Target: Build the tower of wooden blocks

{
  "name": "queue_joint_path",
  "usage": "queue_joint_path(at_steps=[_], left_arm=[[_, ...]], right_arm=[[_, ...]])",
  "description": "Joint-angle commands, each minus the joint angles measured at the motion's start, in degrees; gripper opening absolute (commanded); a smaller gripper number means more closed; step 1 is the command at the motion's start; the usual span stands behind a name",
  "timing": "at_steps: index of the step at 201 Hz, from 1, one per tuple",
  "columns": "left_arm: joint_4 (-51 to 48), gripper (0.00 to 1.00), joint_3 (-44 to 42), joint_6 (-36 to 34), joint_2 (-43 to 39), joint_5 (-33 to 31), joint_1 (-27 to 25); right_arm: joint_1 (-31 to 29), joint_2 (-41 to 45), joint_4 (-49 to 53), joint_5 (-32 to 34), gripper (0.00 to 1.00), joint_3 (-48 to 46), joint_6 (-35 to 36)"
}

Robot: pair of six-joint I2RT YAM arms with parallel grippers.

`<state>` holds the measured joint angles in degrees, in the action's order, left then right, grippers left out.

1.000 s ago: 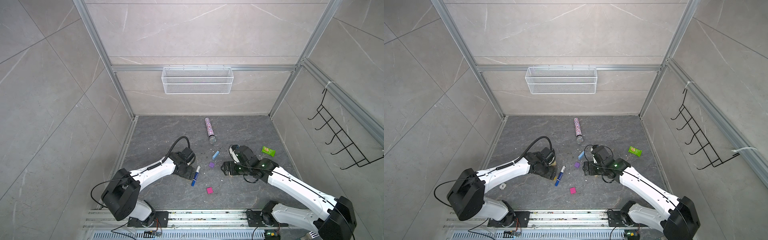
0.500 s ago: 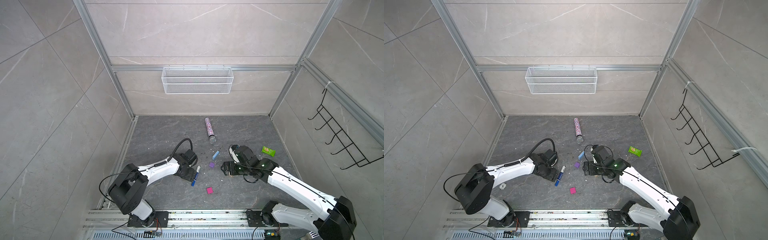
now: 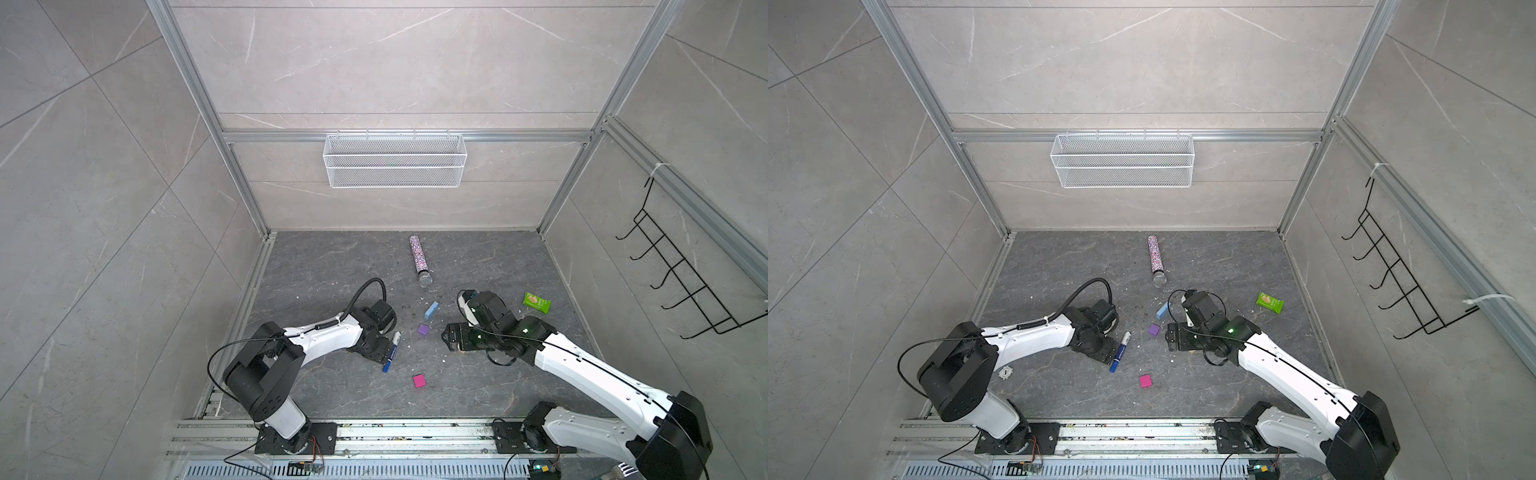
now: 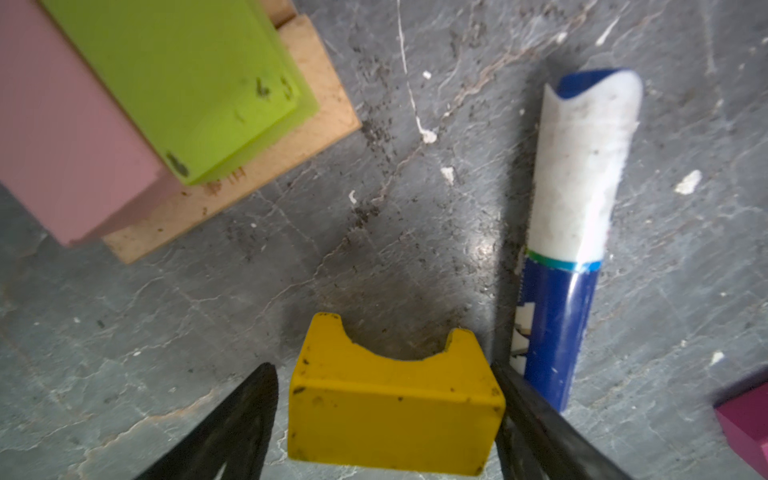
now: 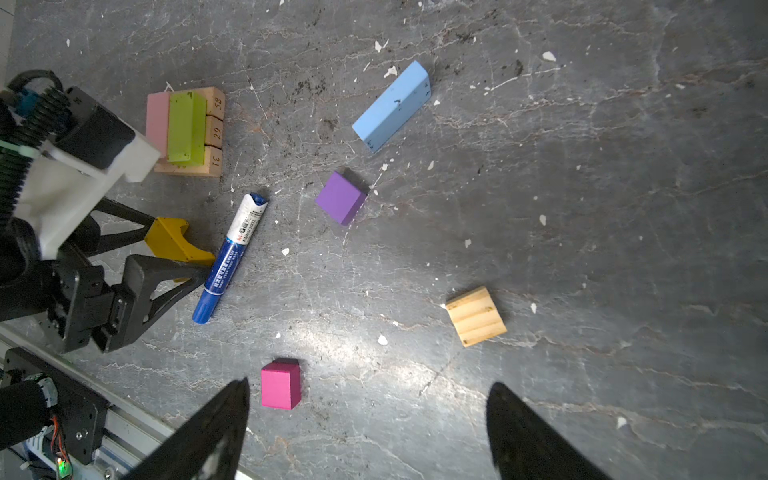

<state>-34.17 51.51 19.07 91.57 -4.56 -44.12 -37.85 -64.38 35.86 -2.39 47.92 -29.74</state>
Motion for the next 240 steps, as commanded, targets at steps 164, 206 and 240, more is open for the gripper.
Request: queue_joint_path(at_steps=[164, 206, 240], left_arm=[[-5.8, 0.46, 4.36, 10.84, -4.29, -0.6, 0.12], [-8.19, 0.44, 7.07, 17.97, -6.87, -1.05, 0.08], [-11.76, 0.44, 11.02, 19.95, -5.98, -3.19, 1.27]], right_arm=[[0.14, 0.66, 1.06, 0.09, 0.87, 0.87, 1.01], [0.14, 0.65, 0.05, -0.5, 0.87, 0.18, 1.0], [0.15, 0.92, -1.27, -1.35, 0.87, -0.75, 1.08]])
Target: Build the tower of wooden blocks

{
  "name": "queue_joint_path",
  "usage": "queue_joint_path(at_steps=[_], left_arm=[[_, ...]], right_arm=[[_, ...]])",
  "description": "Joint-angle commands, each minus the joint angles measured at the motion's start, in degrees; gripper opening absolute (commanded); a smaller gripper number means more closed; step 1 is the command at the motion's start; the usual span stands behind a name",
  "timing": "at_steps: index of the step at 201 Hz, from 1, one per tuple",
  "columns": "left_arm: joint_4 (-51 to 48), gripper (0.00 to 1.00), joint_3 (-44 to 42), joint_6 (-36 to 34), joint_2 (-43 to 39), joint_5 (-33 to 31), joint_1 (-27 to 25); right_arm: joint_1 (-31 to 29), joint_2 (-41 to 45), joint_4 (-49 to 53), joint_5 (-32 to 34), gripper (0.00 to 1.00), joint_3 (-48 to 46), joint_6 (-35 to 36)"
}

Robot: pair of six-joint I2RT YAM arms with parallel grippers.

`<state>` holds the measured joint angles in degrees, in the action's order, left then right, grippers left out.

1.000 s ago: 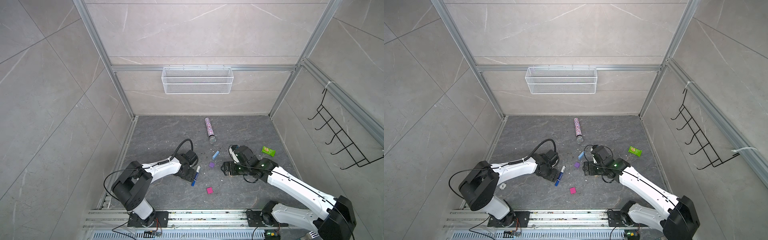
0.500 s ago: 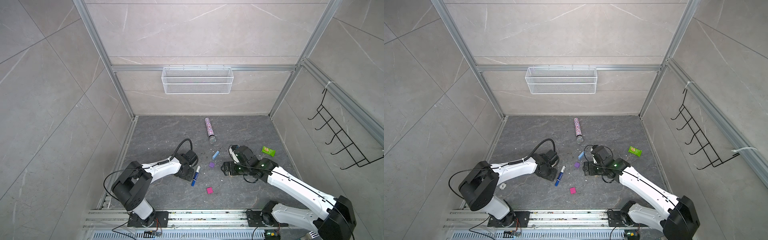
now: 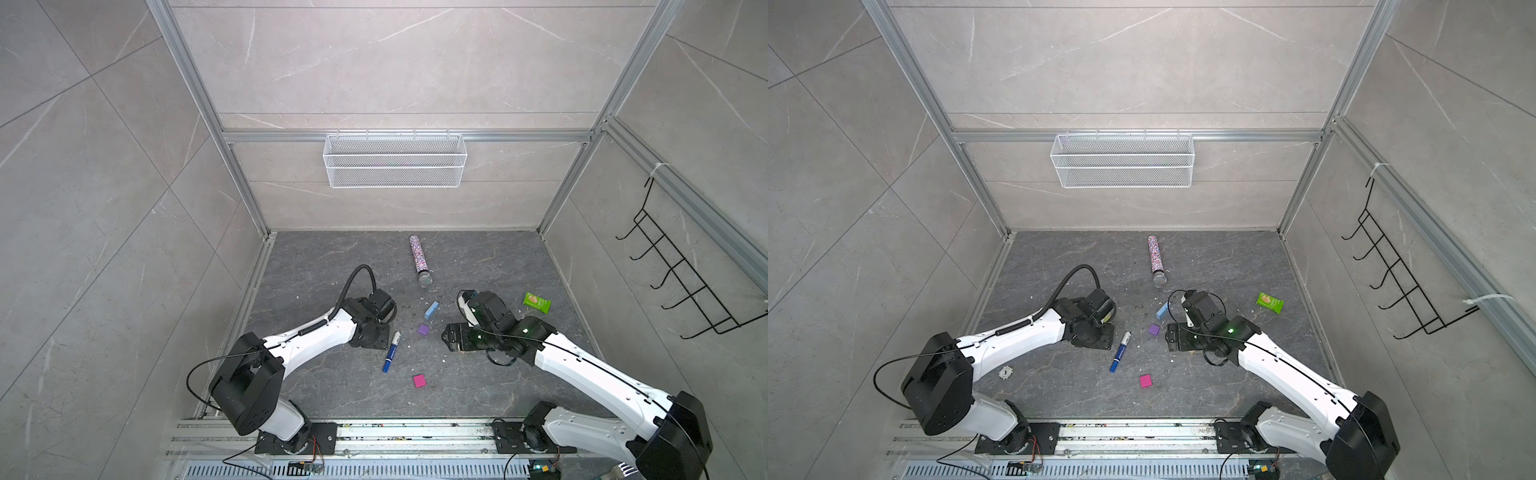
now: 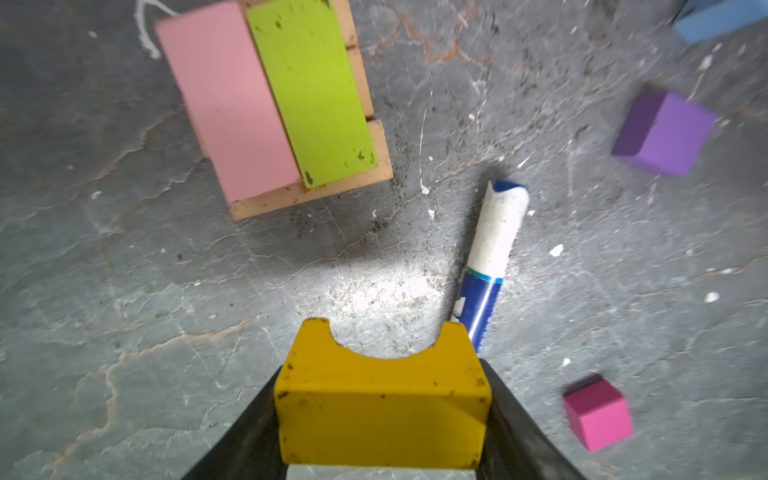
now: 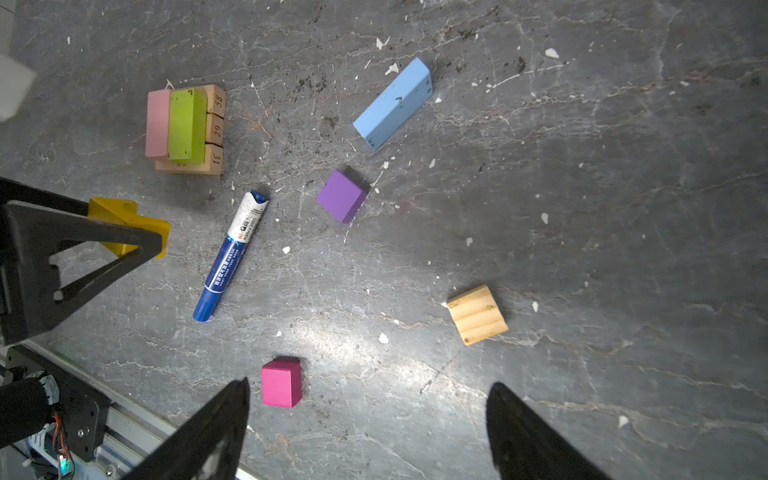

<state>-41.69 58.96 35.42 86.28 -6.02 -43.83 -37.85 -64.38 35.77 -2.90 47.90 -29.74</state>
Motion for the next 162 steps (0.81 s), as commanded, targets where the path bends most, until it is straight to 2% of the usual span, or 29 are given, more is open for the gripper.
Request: queue_joint_path(at_steps=[1, 69, 101, 162], left_arm=[[-4.3, 0.44, 3.73, 3.6, -0.64, -1.76, 1.01], [-4.51, 0.43, 9.24, 1.4, 5.16, -0.33, 6.65], [-5.11, 0.43, 11.81, -0.45, 8.46, -0.56, 8.74], [-3.63, 0.42, 14.46, -2.46, 13.45, -0.38, 10.99]], right_arm=[[0.15, 0.92, -1.2, -0.87, 0.87, -0.76, 1.08], [0.05, 3.24, -2.19, -2.19, 0.87, -2.25, 1.51], [-0.18, 4.67, -4.52, -4.82, 0.87, -3.55, 2.64], [-2.44, 6.7, -7.61, -5.9, 0.94, -4.16, 3.94]])
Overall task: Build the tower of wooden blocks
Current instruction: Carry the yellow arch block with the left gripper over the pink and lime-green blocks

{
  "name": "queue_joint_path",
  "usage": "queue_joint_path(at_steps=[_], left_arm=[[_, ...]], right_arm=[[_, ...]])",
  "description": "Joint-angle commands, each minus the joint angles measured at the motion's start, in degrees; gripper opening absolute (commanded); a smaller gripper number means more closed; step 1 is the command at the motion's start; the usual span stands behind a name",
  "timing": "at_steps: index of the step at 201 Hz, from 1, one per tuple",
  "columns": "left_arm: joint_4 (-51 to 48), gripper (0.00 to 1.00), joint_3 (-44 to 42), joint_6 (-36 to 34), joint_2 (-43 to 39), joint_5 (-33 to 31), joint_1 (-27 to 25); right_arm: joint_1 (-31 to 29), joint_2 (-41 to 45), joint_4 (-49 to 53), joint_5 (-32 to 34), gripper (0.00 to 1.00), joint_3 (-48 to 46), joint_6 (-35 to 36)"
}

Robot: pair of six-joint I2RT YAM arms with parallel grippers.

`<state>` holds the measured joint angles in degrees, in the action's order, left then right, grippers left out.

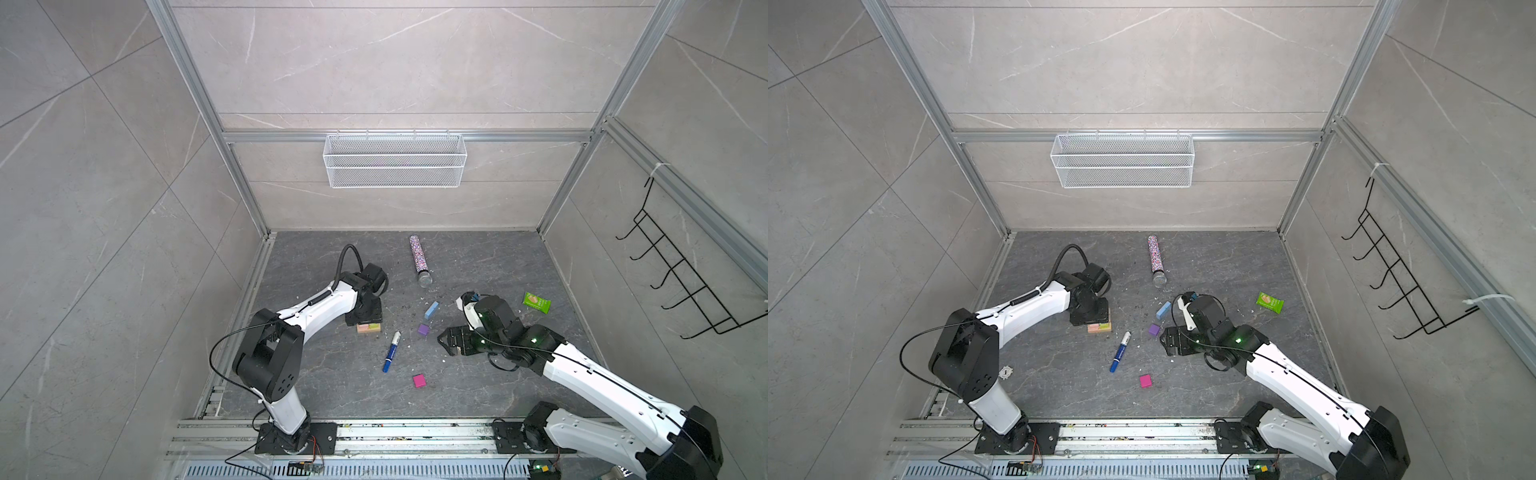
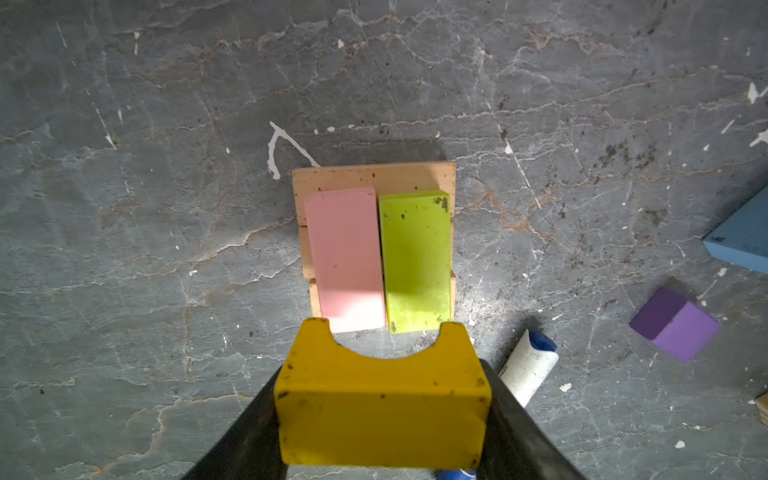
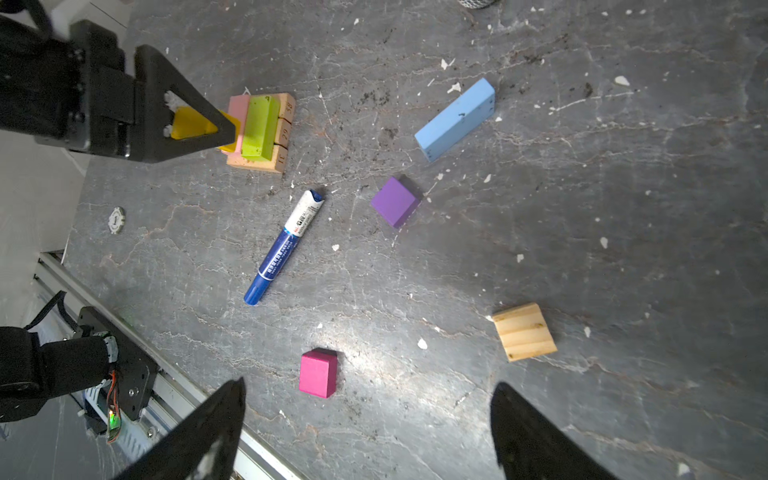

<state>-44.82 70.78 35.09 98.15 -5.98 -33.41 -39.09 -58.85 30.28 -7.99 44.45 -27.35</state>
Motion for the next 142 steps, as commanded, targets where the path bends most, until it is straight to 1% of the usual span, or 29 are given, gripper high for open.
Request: queue_joint_path(at_steps=[1, 18, 31, 71, 142], left_arm=[[-0.52, 0.42, 2.66, -2.17, 1.64, -0.48, 0.59], [-0.3, 0.42, 3.08, -2.44, 2.51, -0.26, 1.04], [-0.13, 0.42, 3.32, -2.34, 2.9, -0.15, 1.2], [0.26, 0.42, 3.88, -1.99, 4.04, -0.22, 1.8], [1.06, 0.42, 5.66, -1.58, 5.95, 0.09, 2.09]], right_arm=[[-1.31, 1.18, -2.14, -0.8, 0.94, -0.69, 1.58], [-2.25, 1.28, -2.4, -0.08, 0.96, -0.67, 1.6], [-3.02, 1.28, -2.51, 0.72, 0.99, -0.48, 1.71], [-5.02, 0.93, -3.19, 2.32, 0.99, -0.24, 2.04], [-6.28, -0.61, -3.17, 3.4, 0.99, -0.03, 2.15]])
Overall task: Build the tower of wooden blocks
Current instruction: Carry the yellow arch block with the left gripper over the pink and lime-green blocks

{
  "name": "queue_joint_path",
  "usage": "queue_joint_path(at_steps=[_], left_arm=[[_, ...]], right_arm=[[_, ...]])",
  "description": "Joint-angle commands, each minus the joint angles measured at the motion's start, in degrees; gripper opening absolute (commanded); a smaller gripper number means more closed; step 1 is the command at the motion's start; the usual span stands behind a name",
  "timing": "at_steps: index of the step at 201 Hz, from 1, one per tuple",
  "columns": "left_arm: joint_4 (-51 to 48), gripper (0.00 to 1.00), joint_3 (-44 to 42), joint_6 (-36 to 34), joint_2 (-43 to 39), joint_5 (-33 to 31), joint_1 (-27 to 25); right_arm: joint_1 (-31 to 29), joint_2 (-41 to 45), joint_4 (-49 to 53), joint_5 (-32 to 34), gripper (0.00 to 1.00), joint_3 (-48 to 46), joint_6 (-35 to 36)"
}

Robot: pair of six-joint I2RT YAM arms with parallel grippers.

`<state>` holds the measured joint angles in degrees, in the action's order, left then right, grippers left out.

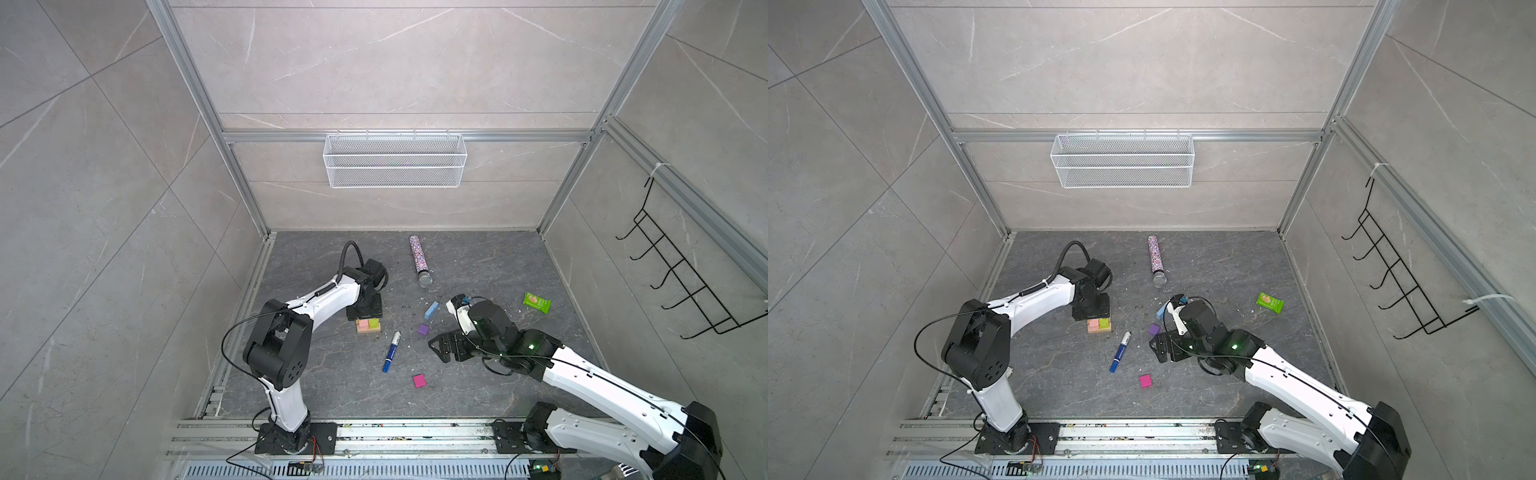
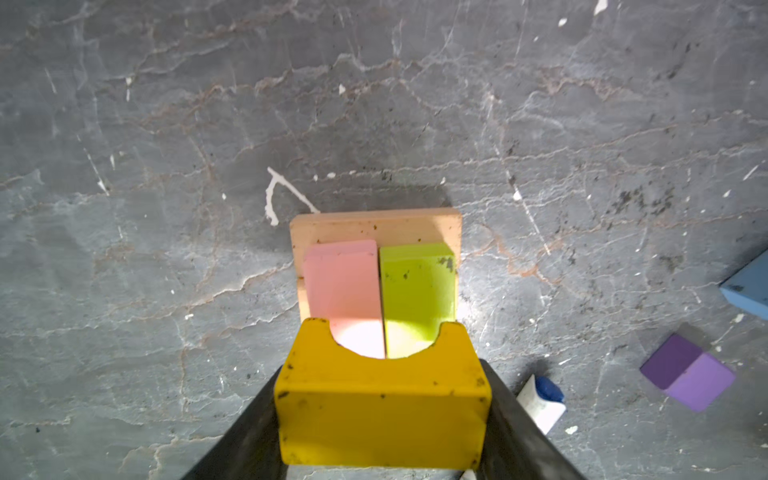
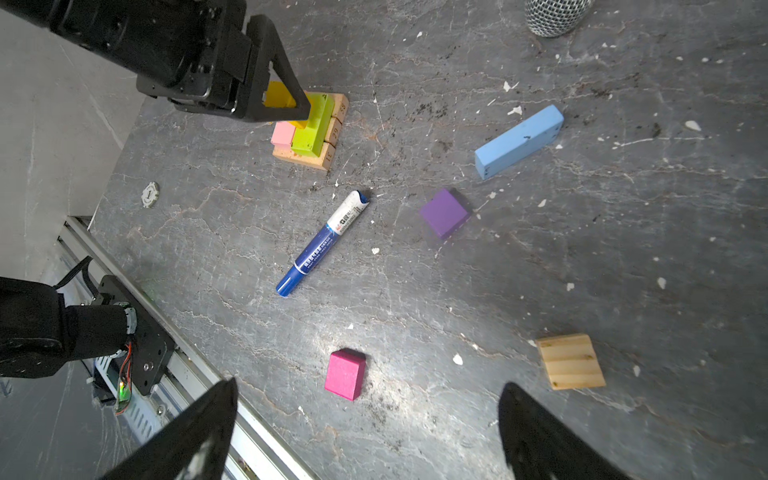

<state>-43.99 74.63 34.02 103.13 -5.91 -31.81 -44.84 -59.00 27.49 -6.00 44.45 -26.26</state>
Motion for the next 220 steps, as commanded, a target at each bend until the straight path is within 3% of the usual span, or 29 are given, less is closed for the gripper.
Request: queue_joint_path(at_steps=[1, 145, 220], left_arm=[[0.27, 0.42, 1.87, -0.48, 0.99, 0.02, 0.51], [0.59, 0.43, 1.08, 0.52, 1.66, -0.54, 0.63], [0.55, 0.61, 1.29, 0.52, 1.55, -0.13, 0.66]], right_arm=[[-0.57, -0.48, -0.39, 1.42, 0.99, -0.05, 1.04], [-1.0, -0.89, 0.38, 2.1, 0.99, -0.18, 0.86], [-1.22, -1.03, 0.55, 2.13, 0.99, 0.08, 0.86]])
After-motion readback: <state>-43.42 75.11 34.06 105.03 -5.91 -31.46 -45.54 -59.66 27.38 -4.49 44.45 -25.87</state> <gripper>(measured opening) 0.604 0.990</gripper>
